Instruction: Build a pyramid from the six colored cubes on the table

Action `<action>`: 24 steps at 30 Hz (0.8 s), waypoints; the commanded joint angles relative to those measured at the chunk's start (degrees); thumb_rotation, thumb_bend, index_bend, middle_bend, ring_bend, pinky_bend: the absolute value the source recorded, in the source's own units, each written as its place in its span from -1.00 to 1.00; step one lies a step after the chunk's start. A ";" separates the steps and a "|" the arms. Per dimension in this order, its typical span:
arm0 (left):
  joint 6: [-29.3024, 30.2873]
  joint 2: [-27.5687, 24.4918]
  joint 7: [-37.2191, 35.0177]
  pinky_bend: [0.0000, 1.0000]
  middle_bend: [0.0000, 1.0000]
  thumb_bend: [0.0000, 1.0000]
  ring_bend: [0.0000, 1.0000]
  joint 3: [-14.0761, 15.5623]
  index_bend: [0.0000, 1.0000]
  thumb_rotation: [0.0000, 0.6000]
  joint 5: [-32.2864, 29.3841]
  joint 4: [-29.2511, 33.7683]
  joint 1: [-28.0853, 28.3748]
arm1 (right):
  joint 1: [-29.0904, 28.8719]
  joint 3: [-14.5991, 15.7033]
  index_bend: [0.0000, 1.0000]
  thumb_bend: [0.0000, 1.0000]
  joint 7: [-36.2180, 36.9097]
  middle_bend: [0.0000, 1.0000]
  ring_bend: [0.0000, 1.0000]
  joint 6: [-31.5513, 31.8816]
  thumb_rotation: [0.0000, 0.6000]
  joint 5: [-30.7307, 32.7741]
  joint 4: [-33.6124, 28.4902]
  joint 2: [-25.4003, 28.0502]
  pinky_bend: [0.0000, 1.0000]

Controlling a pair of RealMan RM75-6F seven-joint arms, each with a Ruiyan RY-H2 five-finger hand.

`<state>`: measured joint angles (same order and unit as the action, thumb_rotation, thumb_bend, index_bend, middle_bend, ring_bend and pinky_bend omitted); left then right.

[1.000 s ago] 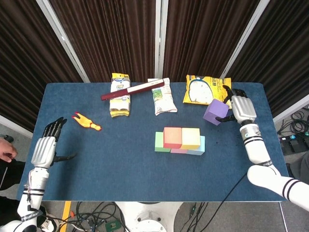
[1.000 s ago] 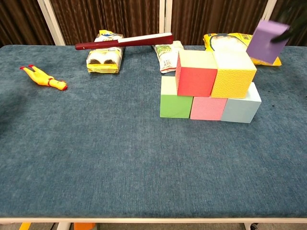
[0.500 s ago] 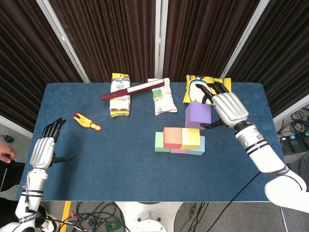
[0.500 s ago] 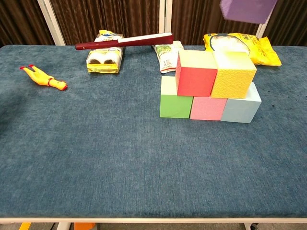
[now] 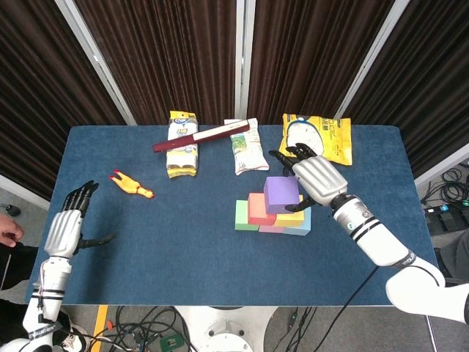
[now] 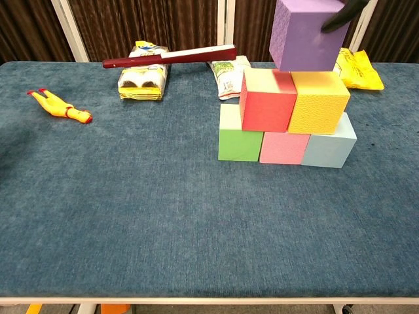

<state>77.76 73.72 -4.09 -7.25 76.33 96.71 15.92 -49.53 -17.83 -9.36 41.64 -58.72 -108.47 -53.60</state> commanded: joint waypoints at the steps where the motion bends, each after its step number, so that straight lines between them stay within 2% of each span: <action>1: -0.02 0.12 -0.15 -0.97 -0.96 -0.84 -1.00 0.00 -0.93 1.00 0.09 -0.18 -0.09 | -0.59 0.73 -1.00 -0.81 -0.82 0.06 -0.84 0.33 1.00 0.66 0.21 -0.69 -1.00; 24: -0.85 0.69 -0.36 -0.97 -0.96 -0.85 -1.00 -0.61 -0.93 1.00 0.02 -1.09 -0.19 | -2.95 3.79 -1.00 -0.85 -3.47 0.04 -0.85 1.35 1.00 3.06 -0.82 -1.05 -1.00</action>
<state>76.92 74.42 -4.45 -7.86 76.34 95.62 15.73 -52.36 -14.20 -12.57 42.79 -55.84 -109.11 -54.73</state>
